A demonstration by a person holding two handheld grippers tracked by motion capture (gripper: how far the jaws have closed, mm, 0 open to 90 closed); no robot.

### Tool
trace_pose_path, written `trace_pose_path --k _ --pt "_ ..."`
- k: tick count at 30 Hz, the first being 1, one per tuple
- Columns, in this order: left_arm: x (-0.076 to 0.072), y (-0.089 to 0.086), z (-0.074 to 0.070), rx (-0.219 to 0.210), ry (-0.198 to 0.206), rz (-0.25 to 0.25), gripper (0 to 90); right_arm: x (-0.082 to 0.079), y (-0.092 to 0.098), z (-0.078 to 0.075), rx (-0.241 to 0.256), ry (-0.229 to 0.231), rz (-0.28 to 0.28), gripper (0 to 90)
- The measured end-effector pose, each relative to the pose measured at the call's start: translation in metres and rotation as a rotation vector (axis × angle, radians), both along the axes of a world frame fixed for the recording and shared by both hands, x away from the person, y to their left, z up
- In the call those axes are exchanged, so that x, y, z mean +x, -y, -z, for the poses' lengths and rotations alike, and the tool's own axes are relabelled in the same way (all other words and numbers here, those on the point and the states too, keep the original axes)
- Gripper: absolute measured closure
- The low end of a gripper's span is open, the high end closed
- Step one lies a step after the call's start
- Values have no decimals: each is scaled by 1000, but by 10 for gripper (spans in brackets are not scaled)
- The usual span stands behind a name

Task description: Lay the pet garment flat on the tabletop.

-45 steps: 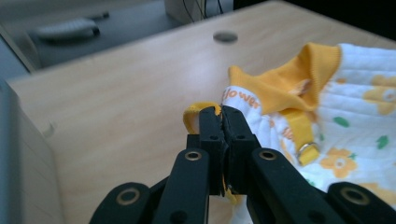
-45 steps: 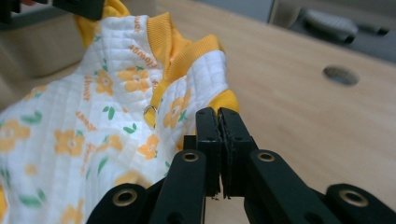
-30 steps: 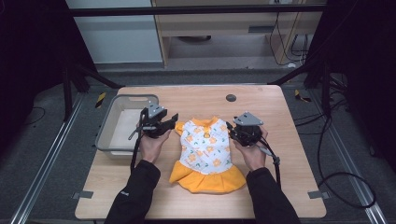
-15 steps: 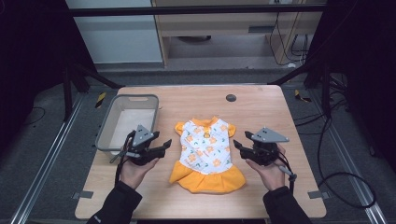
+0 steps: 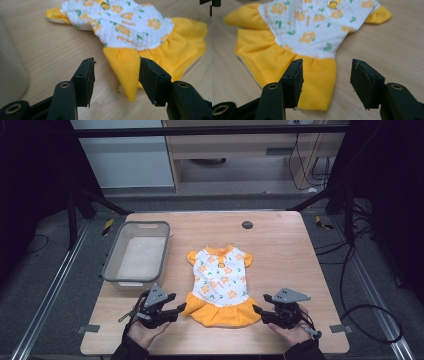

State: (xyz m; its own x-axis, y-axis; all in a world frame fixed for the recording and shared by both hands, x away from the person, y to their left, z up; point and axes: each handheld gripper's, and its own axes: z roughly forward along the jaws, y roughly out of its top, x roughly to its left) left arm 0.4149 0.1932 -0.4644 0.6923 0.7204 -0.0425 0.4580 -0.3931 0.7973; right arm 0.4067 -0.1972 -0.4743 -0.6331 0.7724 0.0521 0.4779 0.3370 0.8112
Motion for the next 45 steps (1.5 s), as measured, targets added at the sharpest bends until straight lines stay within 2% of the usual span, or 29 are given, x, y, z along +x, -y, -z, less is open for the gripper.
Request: trace_pose_path --k 2,9,14,17,19,23,25,27,30,33,35,37,39,42,45 --pt "-1 4 5 15 -17 6 480 -3 -1 8 -26 -24 -11 455" --pt "2 13 16 65 -52 6 575 4 -7 20 -60 -59 -20 499" --pt "9 12 21 65 -100 13 774 6 -10 25 -88 -96 -28 644" --pt "9 12 18 63 -94 14 843 6 -9 24 -82 -114 -41 792" --pt "8 11 14 67 -76 11 855 5 -8 20 -68 -113 -51 835" --pt "4 5 7 40 -75 -1 859 -1 -3 7 -27 -92 -63 845" --pt "0 1 3 11 -89 -5 859 -7 2 0 12 -92 -72 844" --pt "-4 -1 2 -6 -102 1 859 -12 6 -5 17 -73 -72 843" --pt "-5 5 7 44 -121 5 852 -19 10 -5 6 -83 -79 838" --pt "-3 13 18 119 -135 5 801 -21 10 5 -72 -111 -67 799" --pt "-4 13 21 134 -122 -11 702 -20 8 11 -115 -111 -60 736" --pt "-6 8 18 111 -97 -27 616 -20 10 10 -107 -91 -48 683" --pt "-9 3 11 78 -68 -30 562 -21 13 7 -87 -48 -26 650" --pt "-14 -1 -1 37 -17 -30 541 -20 16 2 -63 -13 -3 656" --pt "-11 4 -16 10 30 -23 559 -15 16 -3 -28 8 7 706"
